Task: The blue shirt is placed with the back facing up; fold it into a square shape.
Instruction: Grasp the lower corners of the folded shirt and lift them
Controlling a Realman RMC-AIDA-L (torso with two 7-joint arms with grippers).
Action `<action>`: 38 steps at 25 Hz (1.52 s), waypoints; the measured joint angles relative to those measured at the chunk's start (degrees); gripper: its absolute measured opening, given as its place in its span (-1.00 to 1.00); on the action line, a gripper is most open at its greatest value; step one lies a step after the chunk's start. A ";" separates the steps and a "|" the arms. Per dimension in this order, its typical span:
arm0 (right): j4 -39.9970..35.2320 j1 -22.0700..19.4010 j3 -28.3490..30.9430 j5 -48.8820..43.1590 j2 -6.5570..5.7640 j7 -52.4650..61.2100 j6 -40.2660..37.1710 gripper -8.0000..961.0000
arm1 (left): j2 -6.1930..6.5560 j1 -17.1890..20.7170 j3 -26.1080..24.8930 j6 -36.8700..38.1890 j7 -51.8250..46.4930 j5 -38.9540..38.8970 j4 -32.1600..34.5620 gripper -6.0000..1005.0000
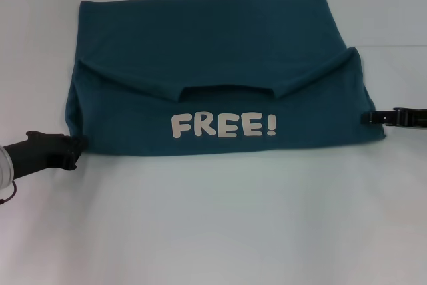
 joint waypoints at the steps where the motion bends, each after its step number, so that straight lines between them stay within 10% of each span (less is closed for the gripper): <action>1: 0.00 0.15 -0.05 -0.05 0.21 -0.04 0.39 0.31 | 0.00 0.00 0.01 -0.02 0.00 0.00 0.00 -0.98; 13: 2.01 0.77 -0.06 -0.15 0.49 0.21 2.51 0.26 | 0.00 -0.03 0.03 -0.34 0.31 0.00 -0.28 -0.98; 15: 2.76 1.12 -0.61 -0.17 0.50 0.21 3.12 -0.22 | 0.00 -0.14 0.04 -0.35 0.33 0.00 -0.28 -0.98; 27: 3.24 0.89 -1.09 0.04 0.50 -0.13 3.92 -0.97 | 0.00 -0.31 0.23 -0.05 0.35 0.00 -0.05 -0.98; 38: 1.47 -1.90 1.43 4.16 -0.17 -3.61 0.05 -0.97 | 0.00 1.07 -0.22 2.62 -1.00 -0.07 1.87 -0.98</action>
